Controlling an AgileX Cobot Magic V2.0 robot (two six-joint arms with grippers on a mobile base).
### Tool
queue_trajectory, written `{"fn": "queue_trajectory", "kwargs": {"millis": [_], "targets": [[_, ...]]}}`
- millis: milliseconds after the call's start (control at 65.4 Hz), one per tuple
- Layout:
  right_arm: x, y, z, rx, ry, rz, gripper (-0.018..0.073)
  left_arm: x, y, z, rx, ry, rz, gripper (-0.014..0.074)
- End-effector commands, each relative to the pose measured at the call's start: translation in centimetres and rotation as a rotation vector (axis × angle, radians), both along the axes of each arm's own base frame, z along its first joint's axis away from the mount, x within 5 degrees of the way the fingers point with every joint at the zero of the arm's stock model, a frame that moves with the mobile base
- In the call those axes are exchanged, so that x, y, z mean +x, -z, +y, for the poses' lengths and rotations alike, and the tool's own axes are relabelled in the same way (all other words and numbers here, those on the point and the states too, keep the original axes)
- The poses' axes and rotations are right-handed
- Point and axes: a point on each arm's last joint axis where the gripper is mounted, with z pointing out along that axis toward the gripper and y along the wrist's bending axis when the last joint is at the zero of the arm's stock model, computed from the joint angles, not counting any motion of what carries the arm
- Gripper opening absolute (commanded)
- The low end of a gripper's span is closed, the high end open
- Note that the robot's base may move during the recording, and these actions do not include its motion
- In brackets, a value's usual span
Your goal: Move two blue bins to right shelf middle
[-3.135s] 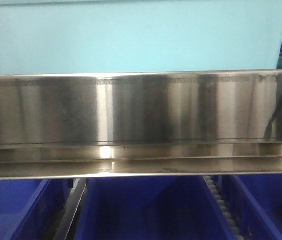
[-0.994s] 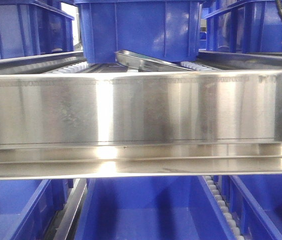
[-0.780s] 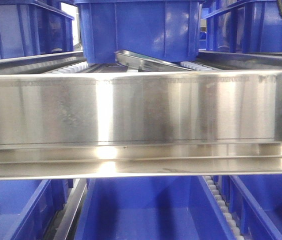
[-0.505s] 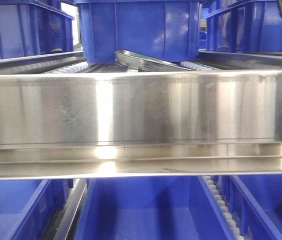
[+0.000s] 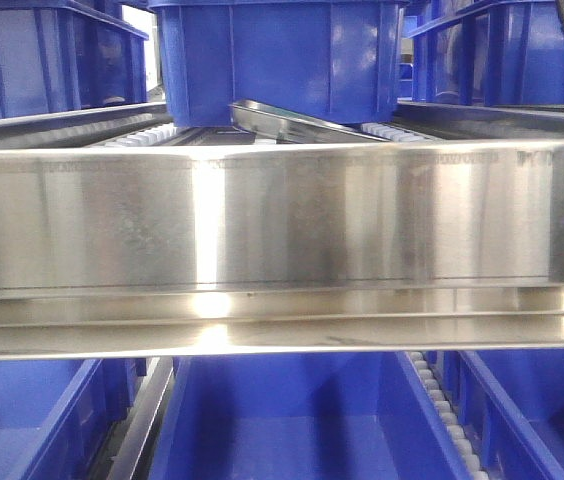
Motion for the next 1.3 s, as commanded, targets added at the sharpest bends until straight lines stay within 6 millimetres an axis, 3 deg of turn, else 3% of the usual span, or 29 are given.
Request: {"fn": "queue_trajectory", "kwargs": {"millis": [0, 887, 1285], "targets": [[-0.3, -1.1, -0.5, -0.018, 0.01, -0.07, -0.0162, -0.3, -0.9, 0.3, 0.012, -0.01, -0.054, -0.0111], [0.1, -1.4, -0.3, -0.005, -0.006, -0.122, -0.0162, -0.3, -0.9, 0.3, 0.012, -0.01, -0.054, -0.0111], [1.9, -0.1, 0.6, -0.013, -0.018, -0.117, -0.0162, -0.3, -0.9, 0.3, 0.012, -0.01, -0.054, -0.0111]]}}
